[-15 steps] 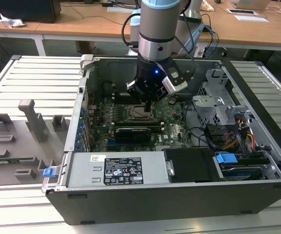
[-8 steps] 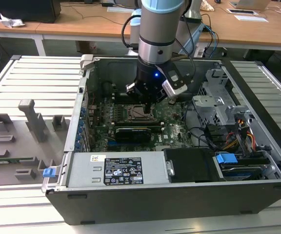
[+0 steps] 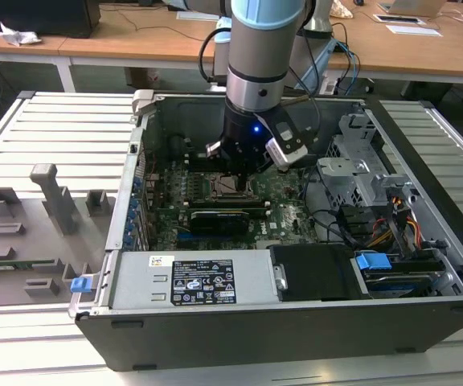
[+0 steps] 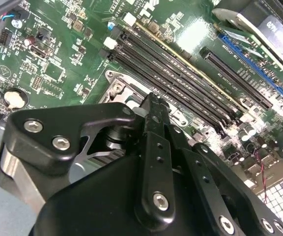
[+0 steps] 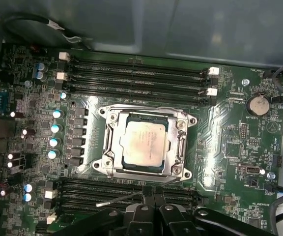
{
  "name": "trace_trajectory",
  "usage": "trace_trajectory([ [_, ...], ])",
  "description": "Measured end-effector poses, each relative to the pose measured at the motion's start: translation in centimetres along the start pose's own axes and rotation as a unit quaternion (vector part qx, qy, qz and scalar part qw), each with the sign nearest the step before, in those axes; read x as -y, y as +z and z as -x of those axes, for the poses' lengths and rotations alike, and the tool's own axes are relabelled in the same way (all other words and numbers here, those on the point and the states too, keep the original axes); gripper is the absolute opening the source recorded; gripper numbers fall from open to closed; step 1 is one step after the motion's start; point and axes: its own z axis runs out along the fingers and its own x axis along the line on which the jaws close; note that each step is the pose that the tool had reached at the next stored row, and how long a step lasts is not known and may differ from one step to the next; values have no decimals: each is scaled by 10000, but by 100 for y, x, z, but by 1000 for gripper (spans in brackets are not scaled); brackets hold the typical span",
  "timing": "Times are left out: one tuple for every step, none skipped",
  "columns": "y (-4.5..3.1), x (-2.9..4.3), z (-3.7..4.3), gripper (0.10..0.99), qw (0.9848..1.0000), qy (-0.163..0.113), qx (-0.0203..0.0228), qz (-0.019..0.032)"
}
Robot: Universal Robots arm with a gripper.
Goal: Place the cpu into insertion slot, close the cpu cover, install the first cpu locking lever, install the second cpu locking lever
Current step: 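Install the second cpu locking lever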
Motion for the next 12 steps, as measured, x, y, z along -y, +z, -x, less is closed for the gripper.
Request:
trace_trajectory([
  [7, 0, -2, 106, 10000, -1, 0, 0],
  [11, 2, -6, 106, 10000, 0, -1, -1],
  [14, 4, -9, 106, 10000, 0, -1, -1],
  [18, 5, -13, 106, 10000, 0, 0, 2],
  [23, 7, -19, 106, 10000, 0, 0, 3],
  [27, 6, -35, 106, 10000, 0, 0, 3],
  [31, 8, -45, 106, 10000, 0, 0, 5],
  [36, 24, -58, 106, 10000, -1, 2, 30],
  [38, 29, -67, 106, 10000, 0, 4, 39],
  [39, 32, -80, 106, 10000, 0, 4, 45],
  [42, 32, -109, 106, 10000, -1, 5, 52],
  [46, 29, -167, 106, 10000, -1, 6, 62],
])
